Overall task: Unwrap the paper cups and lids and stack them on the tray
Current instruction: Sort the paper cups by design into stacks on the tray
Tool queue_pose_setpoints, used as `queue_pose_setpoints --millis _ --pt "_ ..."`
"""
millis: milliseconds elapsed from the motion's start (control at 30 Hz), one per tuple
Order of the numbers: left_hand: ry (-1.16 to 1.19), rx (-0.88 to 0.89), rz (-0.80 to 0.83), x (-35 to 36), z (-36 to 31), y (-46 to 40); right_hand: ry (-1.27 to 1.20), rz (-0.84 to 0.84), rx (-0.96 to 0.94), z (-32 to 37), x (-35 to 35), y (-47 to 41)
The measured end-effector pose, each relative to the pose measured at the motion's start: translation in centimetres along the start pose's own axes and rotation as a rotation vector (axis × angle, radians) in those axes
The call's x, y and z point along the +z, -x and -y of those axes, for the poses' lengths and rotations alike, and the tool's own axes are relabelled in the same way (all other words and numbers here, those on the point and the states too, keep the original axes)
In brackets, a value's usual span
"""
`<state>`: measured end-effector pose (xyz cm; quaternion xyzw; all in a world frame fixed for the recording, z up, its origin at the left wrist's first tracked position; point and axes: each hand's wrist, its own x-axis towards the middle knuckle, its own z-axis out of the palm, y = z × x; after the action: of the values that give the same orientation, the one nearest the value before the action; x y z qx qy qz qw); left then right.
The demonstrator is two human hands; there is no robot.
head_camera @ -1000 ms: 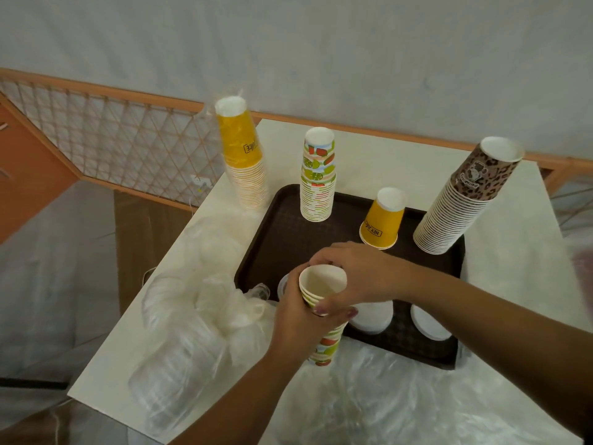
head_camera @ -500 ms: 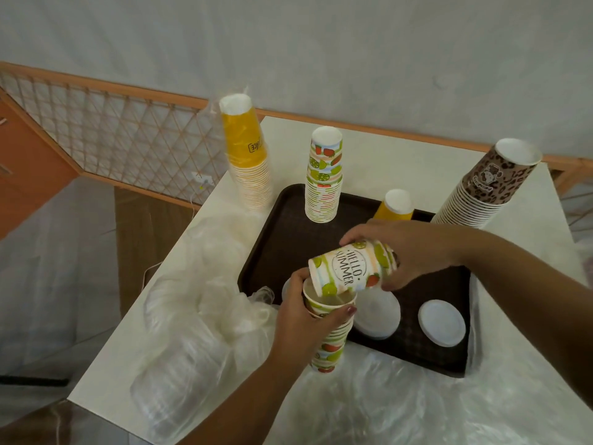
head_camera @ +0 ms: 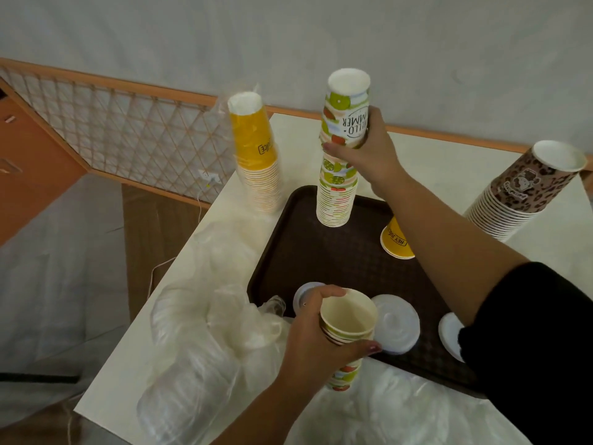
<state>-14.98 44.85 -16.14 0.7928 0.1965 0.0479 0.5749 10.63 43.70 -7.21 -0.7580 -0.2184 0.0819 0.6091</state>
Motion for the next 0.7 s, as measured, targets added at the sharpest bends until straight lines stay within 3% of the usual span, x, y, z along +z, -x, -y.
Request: queue_pose_setpoints --millis 133,267,400,500,567,700 --pt "0.023 -0.003 -0.004 0.0 0.0 0.0 0.097 -0.039 0.043 -2.3 0.6 -0.3" --pt "0.053 -0.007 -0.028 0.1 0.1 0.0 0.335 0.030 0.130 -5.0 0.6 0.0" --pt "-0.003 -0.017 -0.016 0.1 0.1 0.2 0.292 -0.041 0.203 -4.7 -0.1 1.5" --pt "-0.004 -0.012 -0.019 0.1 0.0 0.3 0.294 -0.084 0.097 -2.9 -1.0 5.0" --pt "0.008 -0.016 -0.027 0.4 -0.2 0.4 0.336 0.079 0.058 -1.7 -1.5 8.2" --pt "-0.003 -0.012 -0.039 0.9 -0.5 0.6 0.561 0.688 0.142 0.1 -2.8 13.9"
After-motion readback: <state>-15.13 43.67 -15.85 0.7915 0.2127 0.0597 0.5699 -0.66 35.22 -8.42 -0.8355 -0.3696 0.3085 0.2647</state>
